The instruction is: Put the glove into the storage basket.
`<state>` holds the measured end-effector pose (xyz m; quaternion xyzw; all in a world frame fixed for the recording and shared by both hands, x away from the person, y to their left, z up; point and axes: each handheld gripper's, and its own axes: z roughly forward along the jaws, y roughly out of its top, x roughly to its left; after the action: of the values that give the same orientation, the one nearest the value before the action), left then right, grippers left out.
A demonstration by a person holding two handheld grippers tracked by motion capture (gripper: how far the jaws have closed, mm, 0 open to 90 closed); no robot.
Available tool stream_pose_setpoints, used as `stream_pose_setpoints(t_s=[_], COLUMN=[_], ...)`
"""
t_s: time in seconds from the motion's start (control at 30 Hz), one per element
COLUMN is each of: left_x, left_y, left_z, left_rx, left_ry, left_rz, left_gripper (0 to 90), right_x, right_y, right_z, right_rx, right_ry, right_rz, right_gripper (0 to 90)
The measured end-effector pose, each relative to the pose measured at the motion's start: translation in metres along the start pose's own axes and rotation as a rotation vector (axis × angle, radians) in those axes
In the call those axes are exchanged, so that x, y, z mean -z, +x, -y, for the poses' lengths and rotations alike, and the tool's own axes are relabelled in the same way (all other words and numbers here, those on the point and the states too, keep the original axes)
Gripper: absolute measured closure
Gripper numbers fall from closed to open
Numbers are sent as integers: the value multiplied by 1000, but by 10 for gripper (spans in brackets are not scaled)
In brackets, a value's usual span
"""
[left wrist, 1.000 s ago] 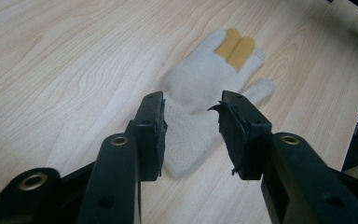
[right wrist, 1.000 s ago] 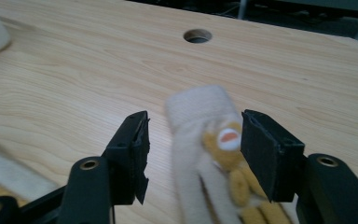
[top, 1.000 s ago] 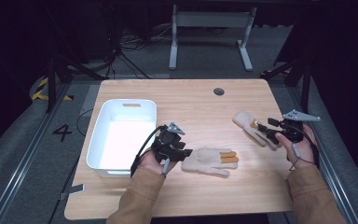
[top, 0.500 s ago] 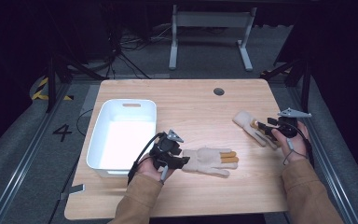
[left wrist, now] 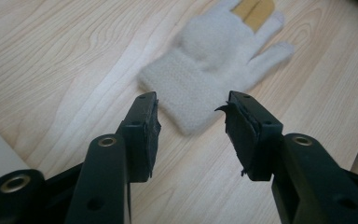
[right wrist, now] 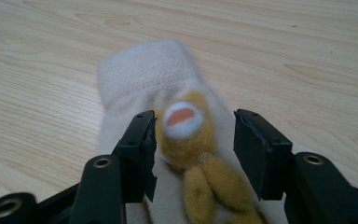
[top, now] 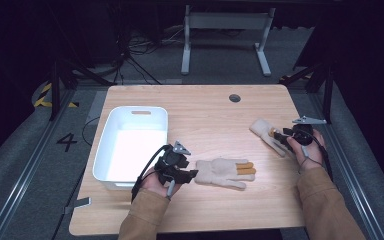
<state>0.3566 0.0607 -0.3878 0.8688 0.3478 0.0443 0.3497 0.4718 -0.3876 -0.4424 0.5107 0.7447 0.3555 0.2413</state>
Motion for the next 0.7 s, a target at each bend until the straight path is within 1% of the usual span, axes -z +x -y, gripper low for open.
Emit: stream_pose_setpoints(t_s=[0.1,0.23,0.3,0.33,0.37,0.4,0.43,0.47,0.5,0.57,0.7], left_x=[0,0,0,0,-1,-1,-1,0,0,1,0], left_y=[1,1,1,1,1,1,1,0,0,0,0], left_z=[1,2,2,2,2,2,2,2,2,2,2], left_rx=[4,3,3,3,4,4,4,-1,-1,-3,-3], left_ry=[-1,6,6,6,6,6,6,-1,-1,-11,-3], left_rz=[-4,-6,-7,-8,-6,-8,-8,-18,-18,-18,-18], left_gripper=[540,537,533,531,531,529,529,530,531,531,531], right_x=[-3,-8,-9,-11,-11,-12,-12,-12,-12,-11,-10], right_y=[1,1,1,0,0,-1,-1,-1,-1,-2,-2], right_z=[0,2,3,5,5,6,6,7,7,6,6], right_rx=[5,17,15,10,10,10,10,20,20,26,16], right_ry=[9,35,37,44,44,51,51,52,52,57,56], right_rz=[-5,1,1,-5,-5,-22,-22,-29,-29,-36,-52], right_gripper=[495,495,496,515,515,560,560,596,596,636,662])
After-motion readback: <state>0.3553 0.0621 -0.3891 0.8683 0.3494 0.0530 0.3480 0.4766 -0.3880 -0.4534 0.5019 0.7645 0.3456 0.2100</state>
